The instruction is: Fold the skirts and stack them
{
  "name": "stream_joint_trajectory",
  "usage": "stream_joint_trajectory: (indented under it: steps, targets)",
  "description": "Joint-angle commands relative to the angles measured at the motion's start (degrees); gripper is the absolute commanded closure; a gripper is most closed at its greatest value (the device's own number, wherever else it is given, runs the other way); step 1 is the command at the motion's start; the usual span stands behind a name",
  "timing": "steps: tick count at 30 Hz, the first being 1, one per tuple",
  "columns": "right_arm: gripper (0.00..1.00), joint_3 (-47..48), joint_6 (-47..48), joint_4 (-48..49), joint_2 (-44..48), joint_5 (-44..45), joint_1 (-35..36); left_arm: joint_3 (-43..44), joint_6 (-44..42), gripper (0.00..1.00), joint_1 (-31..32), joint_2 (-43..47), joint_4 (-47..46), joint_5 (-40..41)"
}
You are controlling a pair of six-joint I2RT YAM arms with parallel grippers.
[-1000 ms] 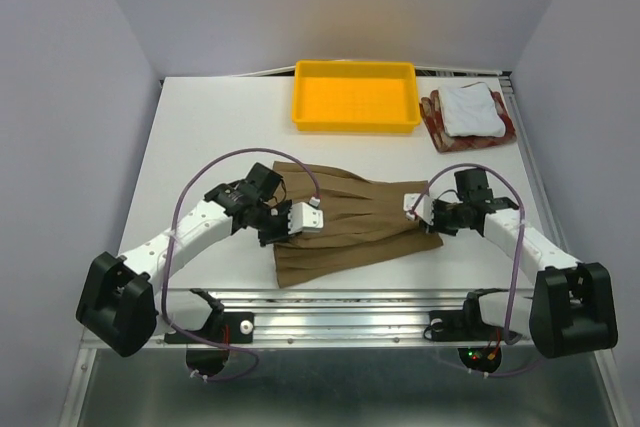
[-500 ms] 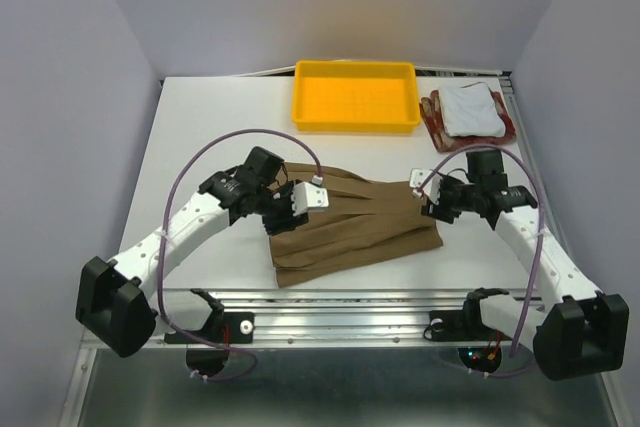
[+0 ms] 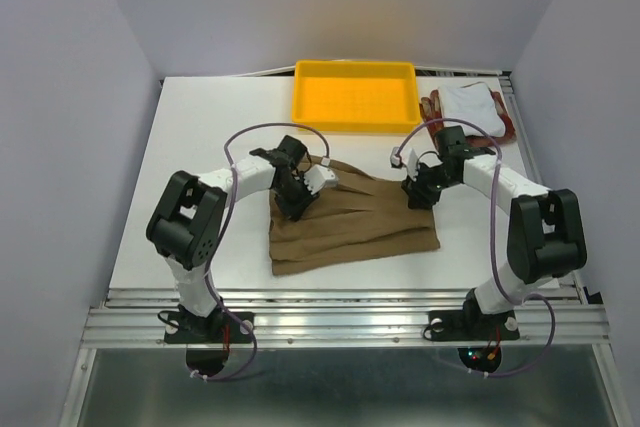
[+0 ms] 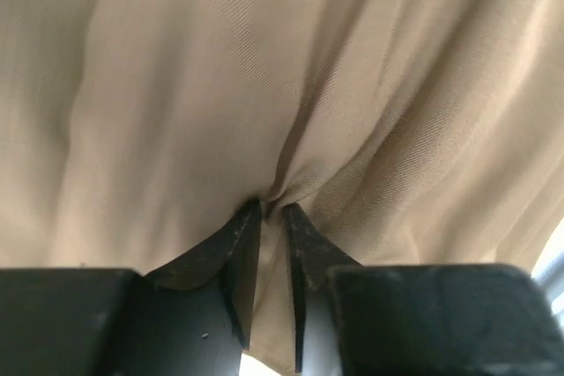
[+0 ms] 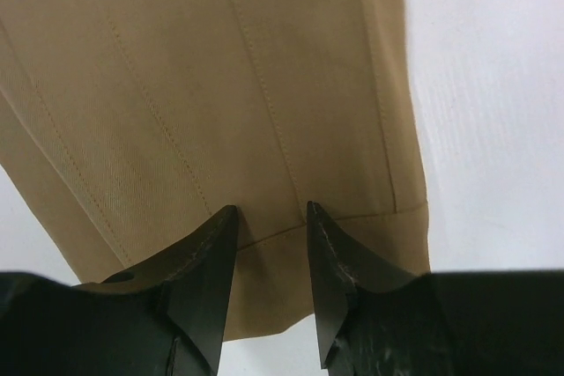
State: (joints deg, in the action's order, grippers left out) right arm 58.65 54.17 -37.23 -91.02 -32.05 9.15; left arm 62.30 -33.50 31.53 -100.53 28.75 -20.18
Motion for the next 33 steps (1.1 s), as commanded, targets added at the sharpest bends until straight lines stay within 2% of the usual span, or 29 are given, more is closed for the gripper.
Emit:
stream_joint_trajectory:
  steps: [1, 4, 8, 9, 12, 14, 16, 18, 19, 20, 21, 23, 24, 25, 26, 28, 33]
  targets:
    - [0.58, -1.3, -0.8, 1.1, -1.4, 2.2, 1.5, 8.2, -3.5, 0.74, -4.9, -5.5, -1.6, 4.6]
    - [0.61, -2.5, -0.7, -1.0, -2.1, 2.2, 2.8, 17.6, -6.1, 0.75, -7.9, -12.4, 0.7, 5.2]
    - [0.61, -5.6, -5.2, -2.1, -0.5, 1.6, 8.7, 30.5, -6.5, 0.75, -9.4, -18.8, 2.9, 5.8]
    - [0.61, -6.3, -6.9, -1.6, 0.1, 0.4, 12.3, 34.8, -5.3, 0.71, -9.7, -19.7, 3.0, 5.5]
    - [0.6, -5.9, -16.2, 2.0, 0.1, -2.8, 18.7, 38.9, -1.1, 0.65, -10.7, -19.4, 1.5, 3.9]
    - [0.6, -3.0, -22.7, 3.0, -0.7, -5.5, 19.5, 38.7, 4.1, 0.61, -12.7, -14.9, 0.3, 0.4]
    - [0.6, -0.6, -26.9, 3.3, -0.7, -5.9, 19.5, 32.9, 7.4, 0.6, -15.2, -6.6, -2.2, -1.9]
    - [0.56, 2.3, -32.9, 4.0, 0.2, -2.7, 19.5, 27.3, 12.6, 0.6, -17.5, 0.1, -4.1, -8.1]
    - [0.53, 3.2, -34.9, 4.3, 1.7, -1.4, 19.5, 21.3, 14.7, 0.6, -18.7, 3.3, -6.1, -10.6]
    - [0.52, 4.1, -36.8, 4.6, 2.6, 0.0, 19.5, 18.1, 16.8, 0.6, -21.0, 9.7, -7.4, -13.4]
    - [0.52, 5.2, -40.2, 5.7, 3.5, 2.2, 19.5, 12.1, 22.5, 0.64, -21.4, 12.8, -9.1, -16.2]
    - [0.49, 5.9, -43.8, 7.1, 5.1, 3.6, 20.0, 6.6, 28.3, 0.77, -21.5, 20.2, -12.8, -16.9]
    - [0.46, 6.4, -45.6, 7.6, 5.7, 4.2, 20.0, 3.8, 35.4, 0.94, -21.6, 22.4, -14.7, -17.8]
    - [0.46, 8.0, -46.2, 7.0, 5.2, 3.9, 20.7, -2.6, 39.3, 1.0, -21.6, 24.3, -16.7, -18.4]
    - [0.46, 8.6, -47.1, 6.5, 4.5, 3.8, 21.3, -5.7, 42.2, 1.0, -21.6, 27.8, -21.0, -20.3]
    - [0.46, 9.0, -47.9, 6.1, 2.5, 2.7, 22.1, -13.6, 50.7, 1.0, -21.2, 30.0, -26.3, -21.9]
    - [0.46, 8.1, -50.4, 9.4, -0.1, 9.3, 28.5, -22.2, 65.2, 1.0, -18.4, 27.9, -28.3, -25.1]
